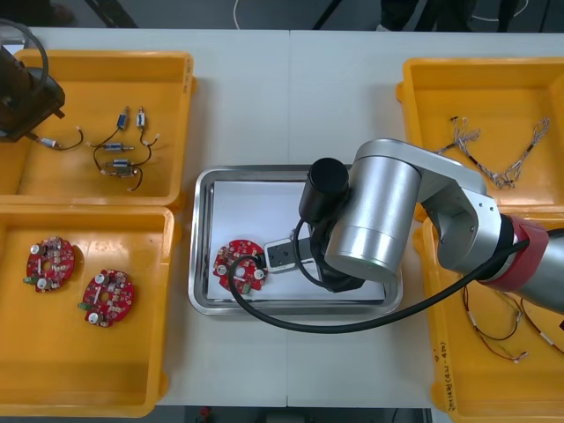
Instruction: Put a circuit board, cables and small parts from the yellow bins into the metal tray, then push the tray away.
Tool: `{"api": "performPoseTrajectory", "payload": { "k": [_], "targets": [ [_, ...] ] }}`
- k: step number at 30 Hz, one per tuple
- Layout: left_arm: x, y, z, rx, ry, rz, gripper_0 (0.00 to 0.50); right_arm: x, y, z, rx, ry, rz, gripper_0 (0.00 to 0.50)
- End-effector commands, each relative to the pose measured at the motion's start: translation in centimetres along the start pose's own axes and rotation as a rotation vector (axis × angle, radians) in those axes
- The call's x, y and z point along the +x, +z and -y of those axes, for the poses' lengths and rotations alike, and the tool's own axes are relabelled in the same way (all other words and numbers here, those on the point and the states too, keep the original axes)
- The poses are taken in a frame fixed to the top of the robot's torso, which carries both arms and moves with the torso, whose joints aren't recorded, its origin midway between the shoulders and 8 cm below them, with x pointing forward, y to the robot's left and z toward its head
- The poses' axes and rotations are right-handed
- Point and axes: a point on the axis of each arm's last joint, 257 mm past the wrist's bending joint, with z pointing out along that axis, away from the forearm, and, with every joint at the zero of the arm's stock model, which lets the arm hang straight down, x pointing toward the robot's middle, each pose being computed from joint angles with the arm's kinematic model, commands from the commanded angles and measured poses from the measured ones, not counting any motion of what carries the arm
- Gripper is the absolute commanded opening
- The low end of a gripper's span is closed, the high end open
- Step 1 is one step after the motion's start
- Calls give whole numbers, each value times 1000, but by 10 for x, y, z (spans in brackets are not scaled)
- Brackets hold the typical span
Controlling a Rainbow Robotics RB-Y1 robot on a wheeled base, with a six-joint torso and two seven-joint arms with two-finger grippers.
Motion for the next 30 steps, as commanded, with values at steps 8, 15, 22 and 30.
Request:
{"api": "performPoseTrajectory", "payload": {
  "k": [8,15,22,30],
  "targets": [
    [-19,30,22,44,-25,83,500,24,11,-21,-48,-35,-46,0],
    [-21,50,14,49,-52,83,500,25,17,-26,-76,-13,-38,0],
    [-21,65,6,39,-53,96,500,21,18,-30,-92,-6,-23,500],
    [-25,79,4,43,-29,140,500,20,16,-33,-105,5,-15,500]
  ]
}}
